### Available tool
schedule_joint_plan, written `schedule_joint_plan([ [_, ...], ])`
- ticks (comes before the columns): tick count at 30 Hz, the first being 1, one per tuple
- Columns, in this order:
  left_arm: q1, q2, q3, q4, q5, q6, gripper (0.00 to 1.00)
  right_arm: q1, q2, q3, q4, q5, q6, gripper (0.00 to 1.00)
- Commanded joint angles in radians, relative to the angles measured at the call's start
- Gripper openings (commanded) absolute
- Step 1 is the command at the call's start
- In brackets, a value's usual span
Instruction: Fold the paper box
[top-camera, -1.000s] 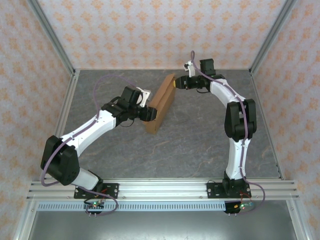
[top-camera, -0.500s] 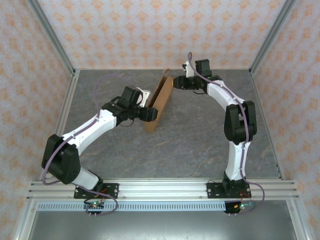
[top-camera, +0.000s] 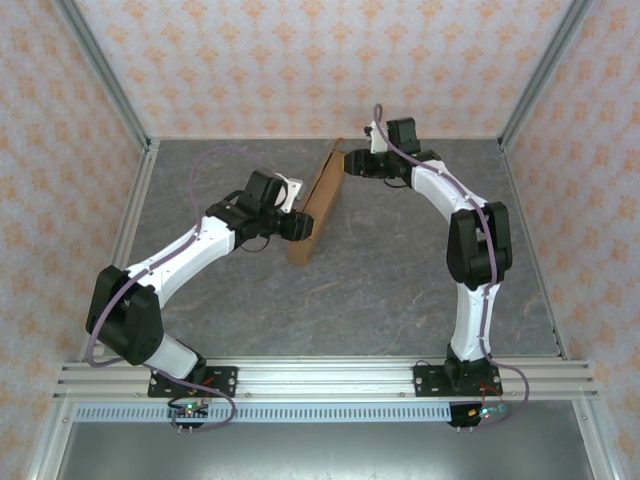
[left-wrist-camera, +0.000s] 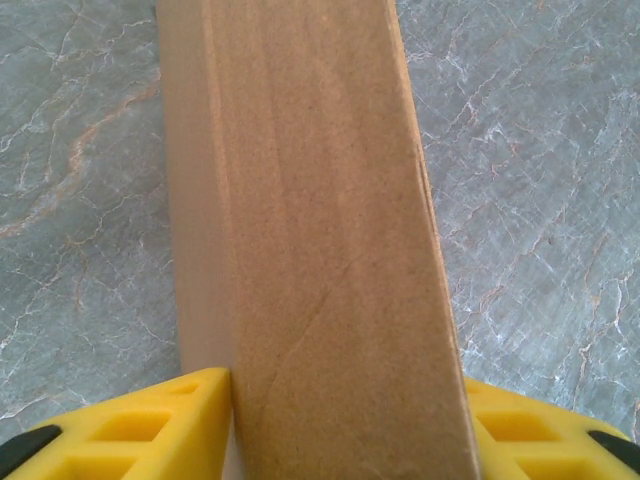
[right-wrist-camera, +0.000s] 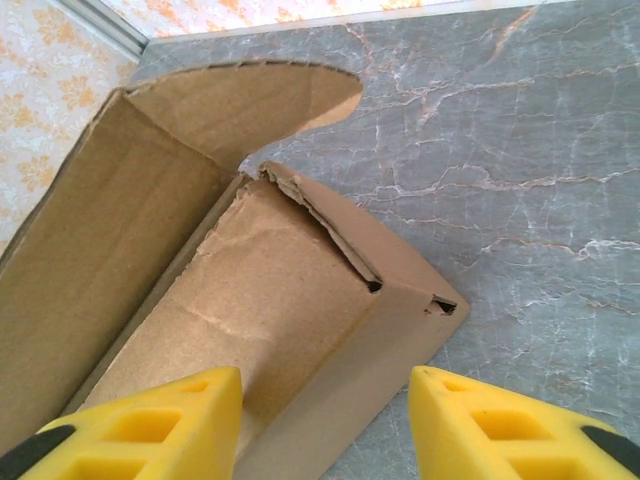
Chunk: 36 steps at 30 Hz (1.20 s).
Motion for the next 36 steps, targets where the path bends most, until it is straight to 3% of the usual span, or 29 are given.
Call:
schedule_joint_plan([
  [1,0.012,0.042,-0.006,-0.092,-0.034,0.021,0.47,-0.006,-0.049,0.038,-0.009,0.013,-0.039,0.50],
  [8,0.039,0.040,-0.020,-0.079,0.003,0.031,0.44,-0.047,-0.052,0.065,0.012,-0.106,-0.203,0.56],
  [22,0.076,0.054,-0.020,-0.097,0.053,0.081,0.43,-0.077,0.220,0.453,-0.223,-0.381,-0.608,0.59],
  [36,0.077,0.059,-0.016,-0.100,0.071,0.082,0.42,-0.078,0.419,0.700,-0.292,-0.463,-0.789,0.61],
])
